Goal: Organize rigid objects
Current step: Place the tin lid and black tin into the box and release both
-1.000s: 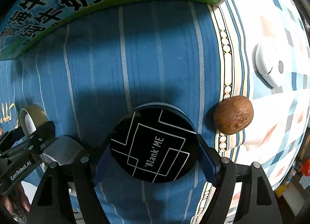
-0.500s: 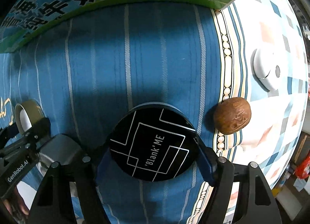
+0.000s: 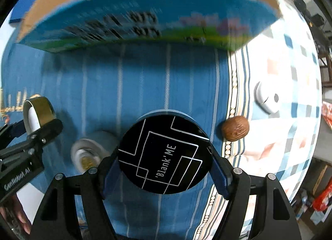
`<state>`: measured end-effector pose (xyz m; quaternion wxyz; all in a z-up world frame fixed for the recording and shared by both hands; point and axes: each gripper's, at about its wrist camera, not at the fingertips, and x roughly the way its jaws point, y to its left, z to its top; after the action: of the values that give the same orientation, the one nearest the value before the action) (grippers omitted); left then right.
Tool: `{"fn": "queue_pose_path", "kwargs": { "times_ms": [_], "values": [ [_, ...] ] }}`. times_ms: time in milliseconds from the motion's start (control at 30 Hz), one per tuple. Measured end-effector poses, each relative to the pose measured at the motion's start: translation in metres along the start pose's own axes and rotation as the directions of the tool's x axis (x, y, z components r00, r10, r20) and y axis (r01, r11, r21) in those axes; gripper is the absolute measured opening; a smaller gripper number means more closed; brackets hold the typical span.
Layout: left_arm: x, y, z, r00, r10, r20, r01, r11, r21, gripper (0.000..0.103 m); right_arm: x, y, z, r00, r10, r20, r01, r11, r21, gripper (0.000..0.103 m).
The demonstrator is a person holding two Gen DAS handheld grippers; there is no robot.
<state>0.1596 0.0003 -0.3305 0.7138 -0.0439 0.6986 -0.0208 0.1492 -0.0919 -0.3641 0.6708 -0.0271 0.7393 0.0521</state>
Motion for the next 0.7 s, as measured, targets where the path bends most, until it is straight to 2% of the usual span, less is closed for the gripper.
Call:
{"fn": "queue_pose_path", "kwargs": {
  "times_ms": [200, 367, 467, 533, 700],
  "values": [
    [-0.062, -0.006, 0.002, 0.995, -0.067, 0.080, 0.065, 0.998, 0.025, 0.062, -0.062, 0.009, 0.005, 0.996, 0.041, 0.076, -0.038, 0.999, -0.038, 0.077],
    [-0.101, -0.008, 0.023, 0.981, -0.136, 0.142, 0.135, 0.991, 0.017, 0.062, -0.115, -0.006, 0.021, 0.986, 0.094, 0.141, -0.090, 0.995, -0.037, 0.077],
    [-0.117, -0.017, 0.051, 0.970, -0.152, 0.189, 0.149, 0.988, 0.029, 0.062, -0.131, -0.020, 0.023, 0.977, 0.107, 0.186, -0.101, 0.994, -0.038, 0.077],
    [-0.124, -0.017, 0.070, 0.966, -0.154, 0.210, 0.149, 0.988, 0.039, 0.062, -0.144, -0.025, 0.038, 0.972, 0.114, 0.206, -0.109, 0.993, -0.035, 0.077],
    [-0.120, -0.013, 0.122, 0.968, -0.118, 0.220, 0.110, 0.993, 0.052, 0.062, -0.156, -0.034, 0.080, 0.966, 0.093, 0.240, -0.089, 0.996, -0.027, 0.077]
  ]
}}
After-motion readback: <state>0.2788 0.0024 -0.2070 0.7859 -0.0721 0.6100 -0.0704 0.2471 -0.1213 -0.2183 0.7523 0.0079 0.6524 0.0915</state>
